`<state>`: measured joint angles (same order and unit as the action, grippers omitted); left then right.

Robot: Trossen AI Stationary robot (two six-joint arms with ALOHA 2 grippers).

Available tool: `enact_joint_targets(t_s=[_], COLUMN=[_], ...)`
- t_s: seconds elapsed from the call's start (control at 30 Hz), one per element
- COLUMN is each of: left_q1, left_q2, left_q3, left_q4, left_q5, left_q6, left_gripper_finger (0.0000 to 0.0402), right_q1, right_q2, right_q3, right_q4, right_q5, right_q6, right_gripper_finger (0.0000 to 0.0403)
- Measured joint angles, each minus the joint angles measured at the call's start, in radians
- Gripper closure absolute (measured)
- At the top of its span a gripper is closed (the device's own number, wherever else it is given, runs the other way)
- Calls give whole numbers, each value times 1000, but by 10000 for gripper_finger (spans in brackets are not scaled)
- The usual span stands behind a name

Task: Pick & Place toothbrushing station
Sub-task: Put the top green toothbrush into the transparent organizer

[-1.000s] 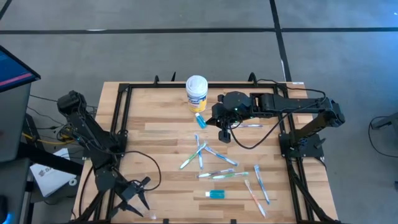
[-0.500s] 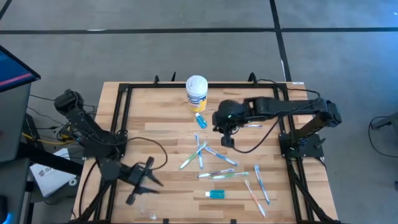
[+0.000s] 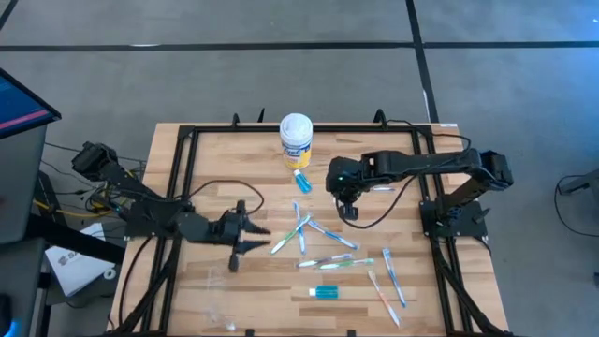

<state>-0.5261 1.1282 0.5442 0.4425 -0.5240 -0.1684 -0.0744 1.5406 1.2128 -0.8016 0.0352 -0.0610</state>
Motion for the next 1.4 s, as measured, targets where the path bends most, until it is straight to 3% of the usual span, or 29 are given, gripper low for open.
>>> enact_joint_targets(t_s=[0.4, 0.7, 0.9, 1.2, 1.4], left_q1=[120, 135, 135, 135, 135], left_q2=[0, 0, 0, 0, 0], left_q3=[0, 0, 0, -3, -3], left_q4=[0, 0, -1, -16, -16], left_q5=[1, 2, 2, 3, 3], left_q6=[0, 0, 0, 4, 5], left_gripper_finger=[296, 296, 296, 296, 296], right_q1=[-81, -86, -86, -86, -86], right_q2=[0, 5, 41, 179, 202], right_q3=[-150, -233, -236, -238, -237], right_q4=[61, 180, 203, 215, 213], right_q5=[48, 45, 45, 71, 105], right_q6=[-66, -112, -167, -234, -256], right_gripper_finger=[397, 334, 316, 315, 315])
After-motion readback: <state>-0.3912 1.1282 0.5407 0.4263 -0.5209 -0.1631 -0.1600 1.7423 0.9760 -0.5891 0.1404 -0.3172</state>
